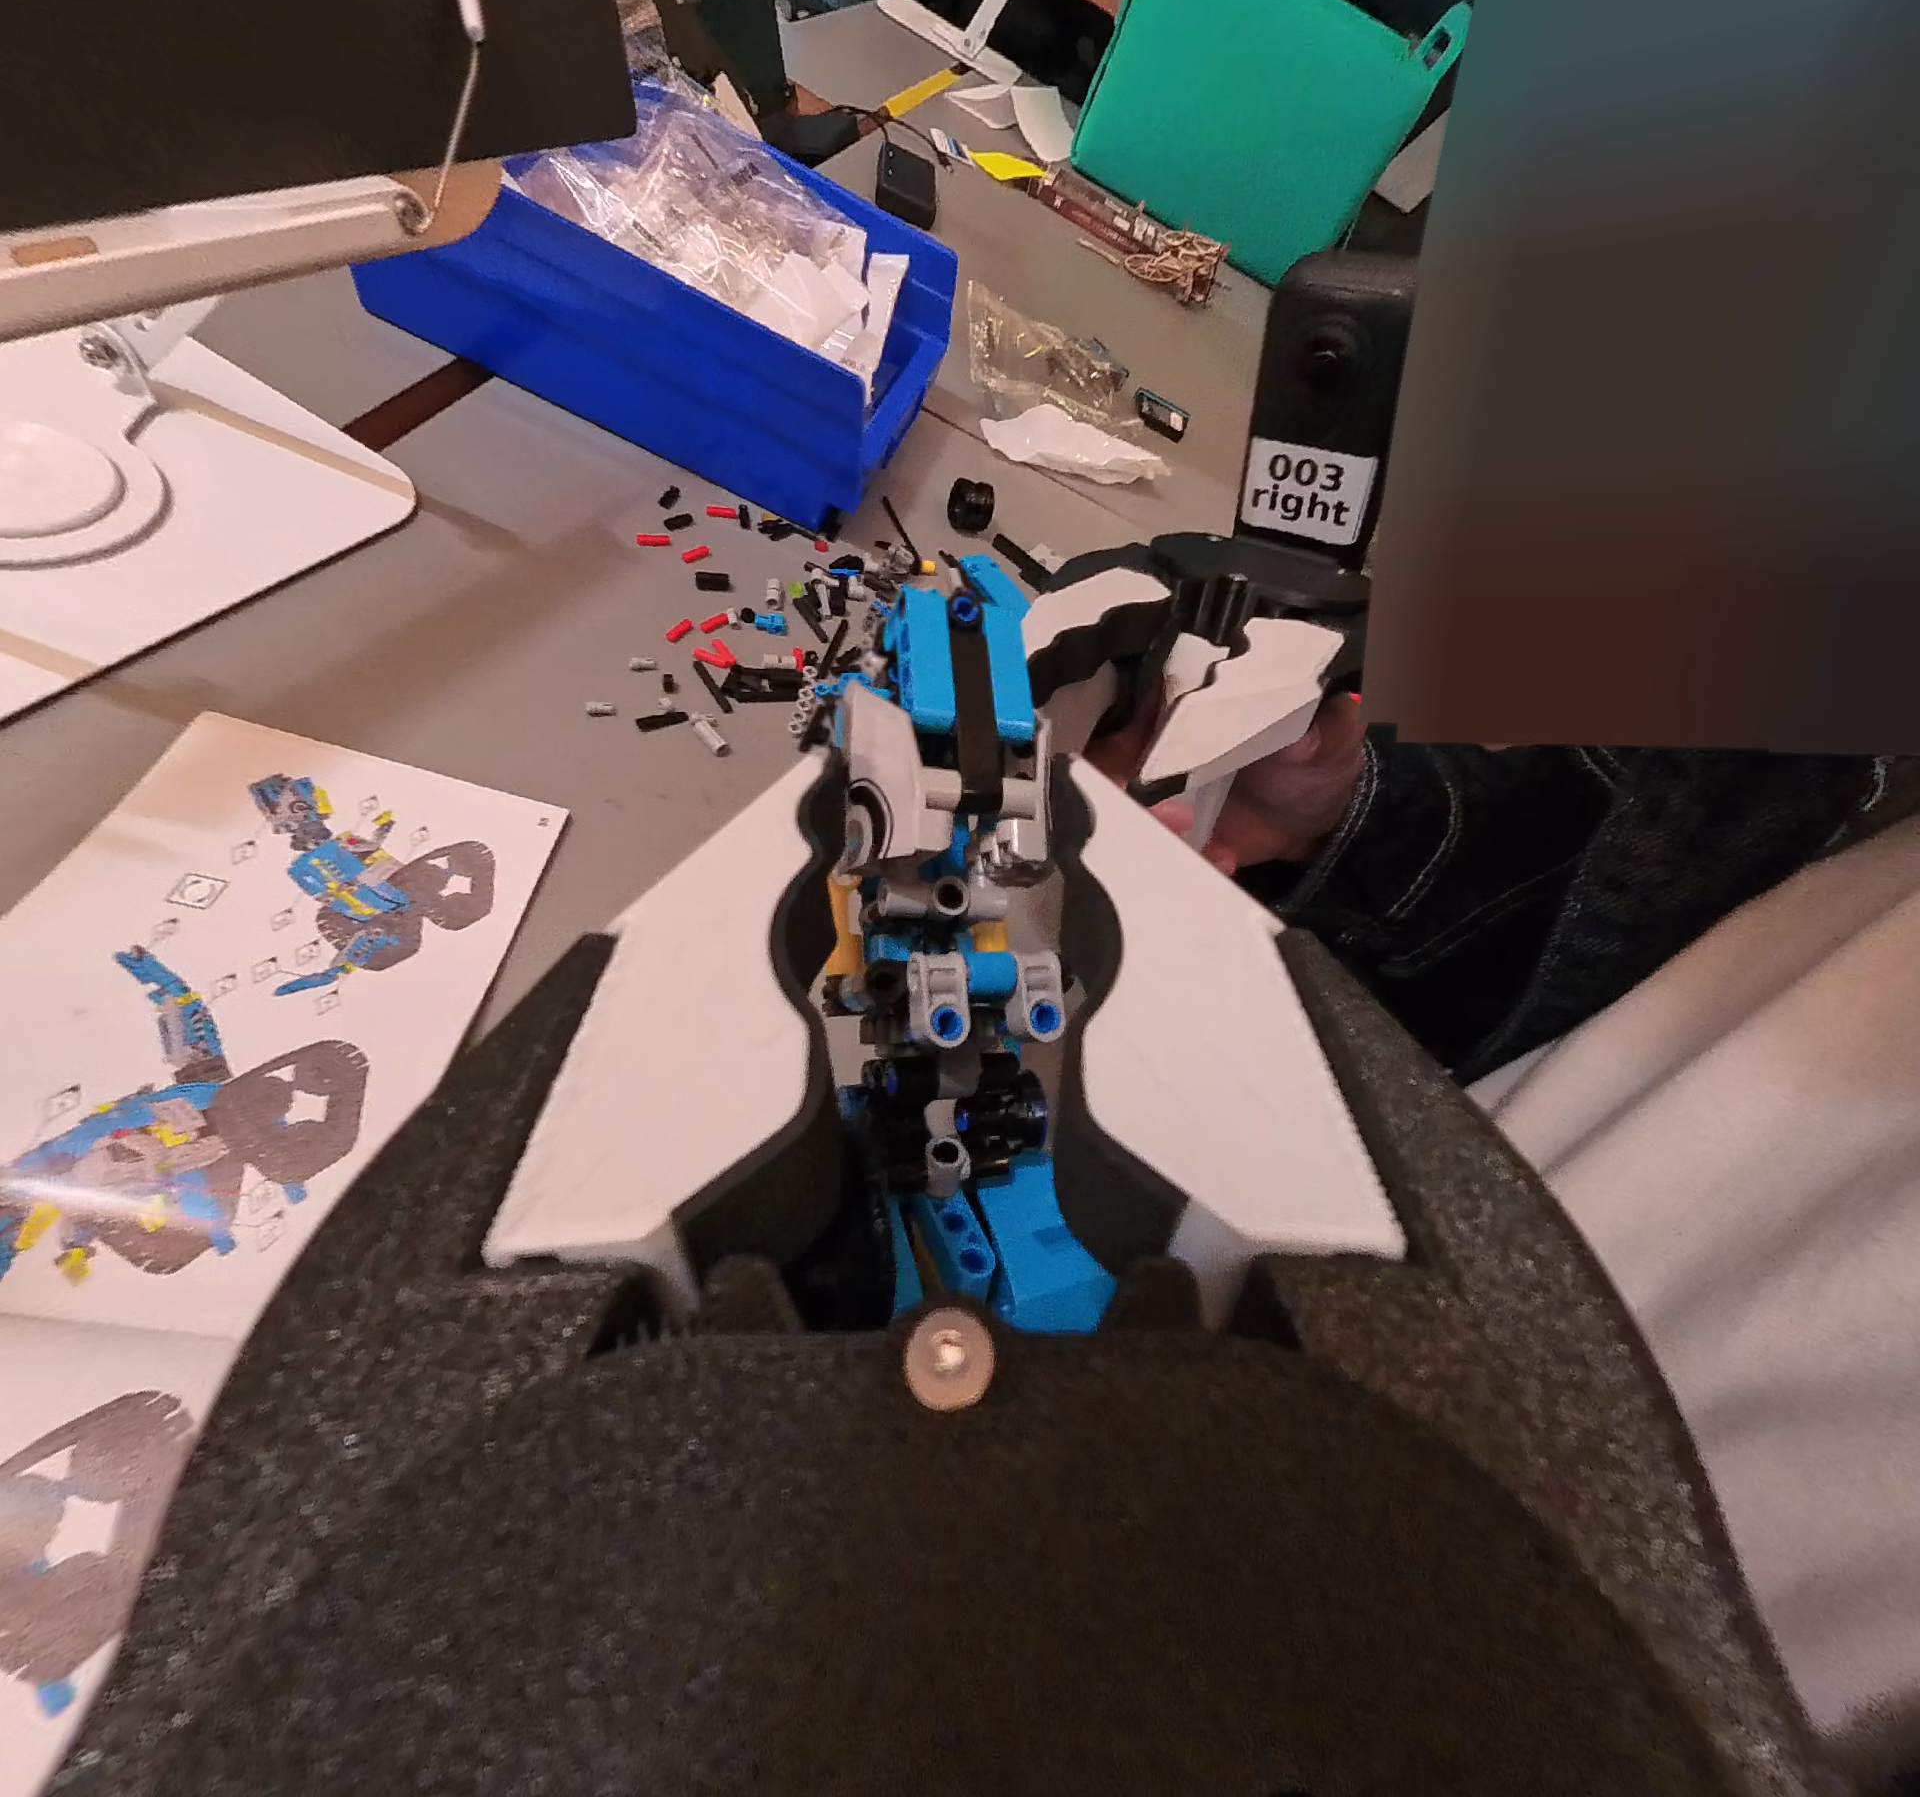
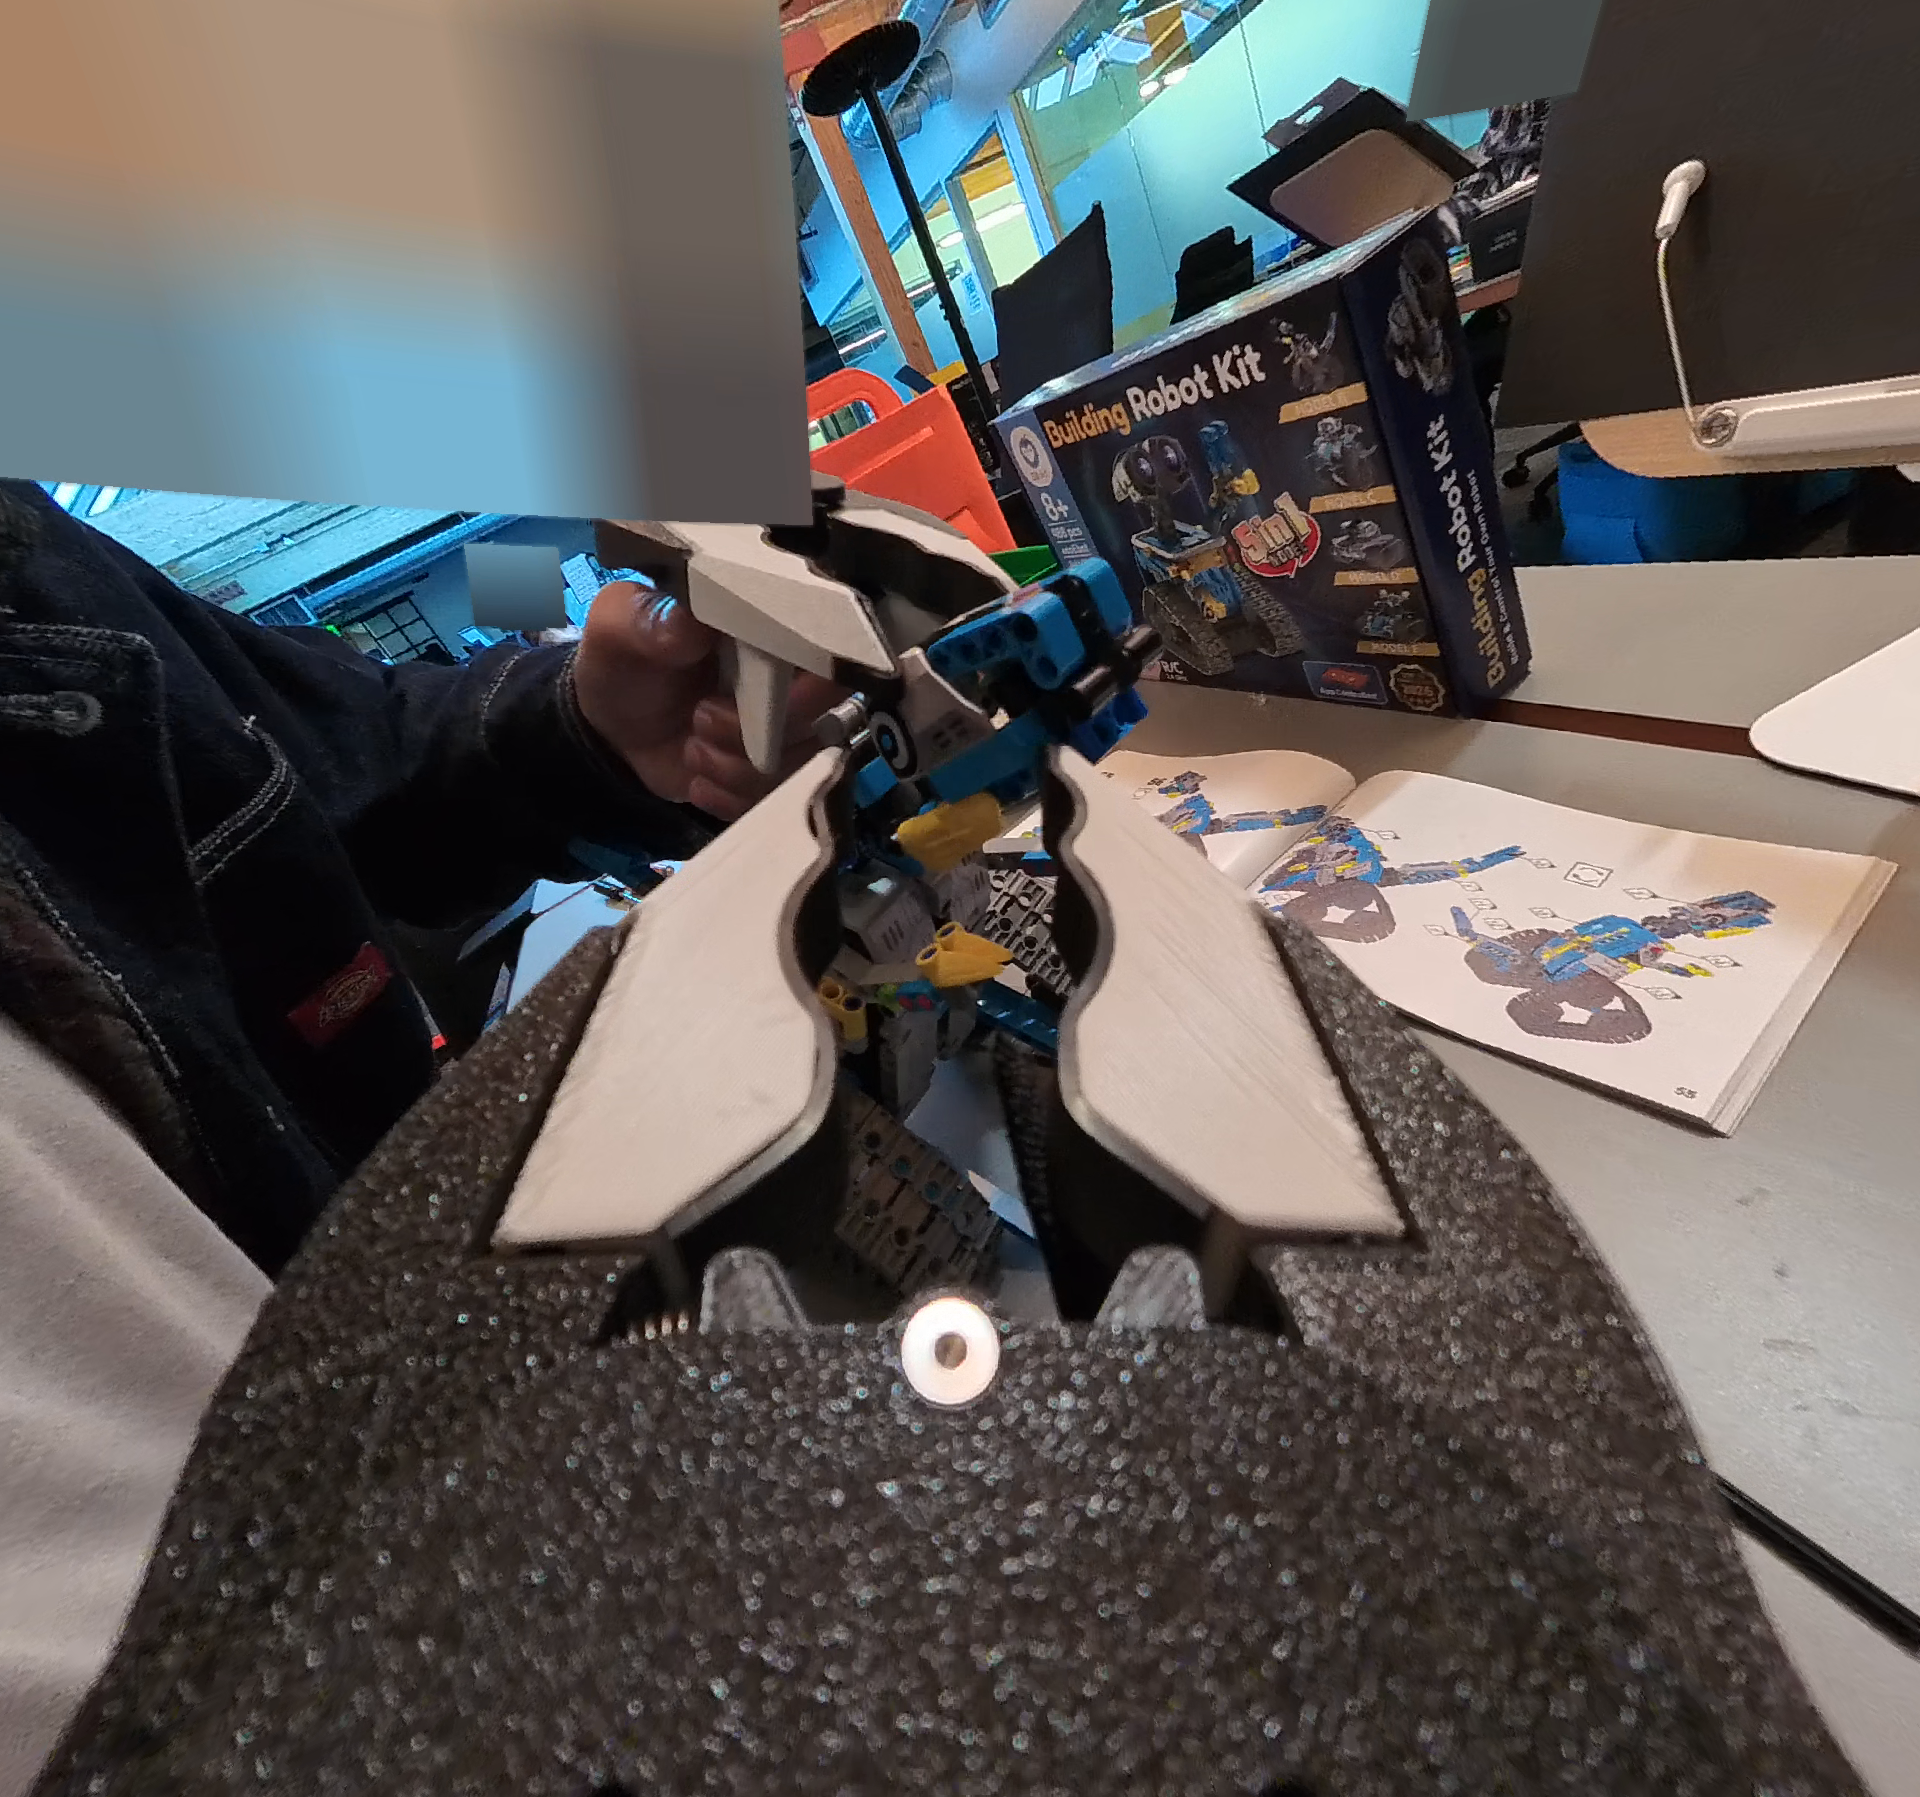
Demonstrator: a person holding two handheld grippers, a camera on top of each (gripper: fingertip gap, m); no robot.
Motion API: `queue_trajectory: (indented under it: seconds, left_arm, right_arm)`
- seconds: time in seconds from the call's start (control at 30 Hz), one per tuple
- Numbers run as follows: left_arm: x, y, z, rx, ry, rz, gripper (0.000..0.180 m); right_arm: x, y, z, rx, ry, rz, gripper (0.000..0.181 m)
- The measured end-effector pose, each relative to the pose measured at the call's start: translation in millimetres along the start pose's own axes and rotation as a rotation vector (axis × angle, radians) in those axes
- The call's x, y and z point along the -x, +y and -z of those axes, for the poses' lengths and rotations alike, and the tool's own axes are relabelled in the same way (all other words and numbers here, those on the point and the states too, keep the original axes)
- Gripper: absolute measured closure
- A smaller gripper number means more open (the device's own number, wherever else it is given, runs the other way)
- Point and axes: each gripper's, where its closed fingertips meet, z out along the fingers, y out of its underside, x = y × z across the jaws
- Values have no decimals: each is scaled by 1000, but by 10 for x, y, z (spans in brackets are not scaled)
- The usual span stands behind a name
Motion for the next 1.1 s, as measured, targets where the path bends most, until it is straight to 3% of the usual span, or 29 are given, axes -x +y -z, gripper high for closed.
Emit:
queue_trajectory:
  seconds: [0.1,0.17,0.43,0.8,1.1]
  left_arm:
    - [-27,-4,24,2,23,-2,138]
    - [-12,42,51,24,3,-42,122]
    - [-66,46,54,30,-29,-160,131]
    - [27,195,5,67,-87,-300,133]
    - [50,177,15,43,-84,-253,139]
  right_arm:
    - [-24,-13,5,-5,22,8,144]
    - [-59,-39,23,-11,62,38,140]
    - [-95,-165,-111,37,112,167,121]
    - [-143,-147,-283,69,216,370,116]
    - [-205,-204,-242,26,239,381,107]
